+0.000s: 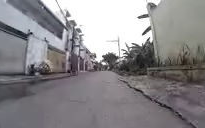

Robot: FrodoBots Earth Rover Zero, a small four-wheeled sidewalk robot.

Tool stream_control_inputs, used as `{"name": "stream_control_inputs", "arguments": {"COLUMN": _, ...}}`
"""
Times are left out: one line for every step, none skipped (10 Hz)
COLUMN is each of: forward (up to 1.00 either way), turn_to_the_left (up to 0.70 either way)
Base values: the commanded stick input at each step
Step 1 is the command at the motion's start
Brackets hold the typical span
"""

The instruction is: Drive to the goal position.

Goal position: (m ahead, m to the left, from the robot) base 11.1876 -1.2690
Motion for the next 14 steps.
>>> {"name": "stream_control_inputs", "arguments": {"forward": 0.98, "turn_to_the_left": 0.11}}
{"name": "stream_control_inputs", "arguments": {"forward": 0.98, "turn_to_the_left": 0.17}}
{"name": "stream_control_inputs", "arguments": {"forward": 0.98, "turn_to_the_left": 0.07}}
{"name": "stream_control_inputs", "arguments": {"forward": 0.98, "turn_to_the_left": 0.00}}
{"name": "stream_control_inputs", "arguments": {"forward": 0.98, "turn_to_the_left": 0.00}}
{"name": "stream_control_inputs", "arguments": {"forward": 0.98, "turn_to_the_left": 0.00}}
{"name": "stream_control_inputs", "arguments": {"forward": 0.98, "turn_to_the_left": 0.00}}
{"name": "stream_control_inputs", "arguments": {"forward": 0.98, "turn_to_the_left": 0.00}}
{"name": "stream_control_inputs", "arguments": {"forward": 0.98, "turn_to_the_left": 0.00}}
{"name": "stream_control_inputs", "arguments": {"forward": 0.98, "turn_to_the_left": -0.23}}
{"name": "stream_control_inputs", "arguments": {"forward": 0.98, "turn_to_the_left": -0.39}}
{"name": "stream_control_inputs", "arguments": {"forward": 0.98, "turn_to_the_left": -0.39}}
{"name": "stream_control_inputs", "arguments": {"forward": 0.98, "turn_to_the_left": -0.39}}
{"name": "stream_control_inputs", "arguments": {"forward": 0.98, "turn_to_the_left": -0.39}}
